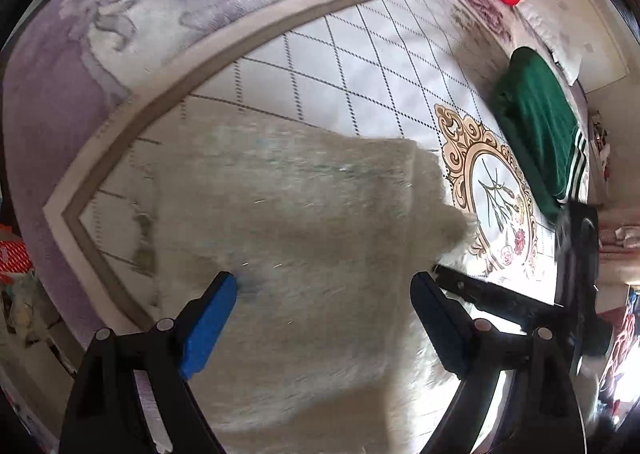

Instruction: Fold large clothes

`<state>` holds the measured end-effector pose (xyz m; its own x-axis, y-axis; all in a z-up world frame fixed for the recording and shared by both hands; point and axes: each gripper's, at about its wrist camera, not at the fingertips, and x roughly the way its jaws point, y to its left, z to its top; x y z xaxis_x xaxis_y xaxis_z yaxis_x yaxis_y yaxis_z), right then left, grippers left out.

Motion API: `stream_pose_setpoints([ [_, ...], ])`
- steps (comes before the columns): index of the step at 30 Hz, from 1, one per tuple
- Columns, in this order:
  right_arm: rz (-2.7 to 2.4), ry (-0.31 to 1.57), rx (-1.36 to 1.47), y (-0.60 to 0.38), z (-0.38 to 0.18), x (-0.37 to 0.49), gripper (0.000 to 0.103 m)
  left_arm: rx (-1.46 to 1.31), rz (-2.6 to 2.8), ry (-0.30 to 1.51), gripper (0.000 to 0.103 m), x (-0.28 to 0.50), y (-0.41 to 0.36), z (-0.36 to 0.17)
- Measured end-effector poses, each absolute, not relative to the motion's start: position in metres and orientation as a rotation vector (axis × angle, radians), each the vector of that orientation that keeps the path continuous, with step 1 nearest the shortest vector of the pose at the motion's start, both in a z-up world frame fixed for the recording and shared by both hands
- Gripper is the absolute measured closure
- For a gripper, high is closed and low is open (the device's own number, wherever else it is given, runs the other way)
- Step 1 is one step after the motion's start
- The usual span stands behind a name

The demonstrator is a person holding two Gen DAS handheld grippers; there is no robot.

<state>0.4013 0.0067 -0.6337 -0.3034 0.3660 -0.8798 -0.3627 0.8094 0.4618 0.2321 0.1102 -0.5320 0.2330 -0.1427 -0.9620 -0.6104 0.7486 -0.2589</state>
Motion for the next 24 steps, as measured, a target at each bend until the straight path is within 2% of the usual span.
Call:
stream_pose_setpoints([
  [2,0.673,1.795,0.19,-0.016,-0.637,0.398,0.056,-0.646,0.403,1.346,0.014,0.244,0.107,-0.536],
  [4,0.671,1.893,0.342,-0.035,-0.645,0.384,0.065,-0.583,0.419,1.361,0.014,0.254,0.1,-0.537],
  [6,0.693,1.925,0.387,-0.048,-0.641,0.369,0.065,-0.532,0.394,1.389,0.015,0.26,0.095,-0.537],
  [9,0.74,1.83,0.344,-0.066,-0.615,0.367,0.064,-0.567,0.332,1.36,0.016,0.251,0.101,-0.52],
  [10,0.745,1.805,0.324,-0.07,-0.604,0.368,0.054,-0.601,0.31,1.344,0.016,0.246,0.103,-0.512],
  [11,0.753,1.749,0.27,-0.075,-0.592,0.373,0.038,-0.626,0.292,1.343,0.016,0.245,0.102,-0.51],
  [13,0.785,1.648,0.206,-0.079,-0.578,0.382,0.022,-0.66,0.262,1.363,0.015,0.252,0.096,-0.515],
  [17,0.881,1.645,0.18,-0.069,-0.593,0.398,0.022,-0.604,0.304,1.45,0.015,0.274,0.077,-0.548],
  [19,0.947,1.679,0.169,-0.059,-0.608,0.4,0.022,-0.513,0.365,1.452,0.02,0.28,0.073,-0.553],
  [20,0.944,1.698,0.169,-0.054,-0.621,0.404,0.022,-0.462,0.387,1.424,0.026,0.281,0.071,-0.55],
  [21,0.962,1.727,0.199,-0.055,-0.63,0.405,0.021,-0.413,0.405,1.41,0.05,0.281,0.068,-0.548],
  [22,0.971,1.73,0.212,-0.052,-0.639,0.407,0.021,-0.351,0.405,1.4,0.083,0.282,0.065,-0.545],
  [23,0.982,1.725,0.212,-0.053,-0.639,0.406,0.024,-0.317,0.41,1.394,0.09,0.281,0.065,-0.542],
  [24,0.98,1.723,0.189,-0.055,-0.638,0.401,0.028,-0.312,0.399,1.381,0.091,0.279,0.066,-0.539],
])
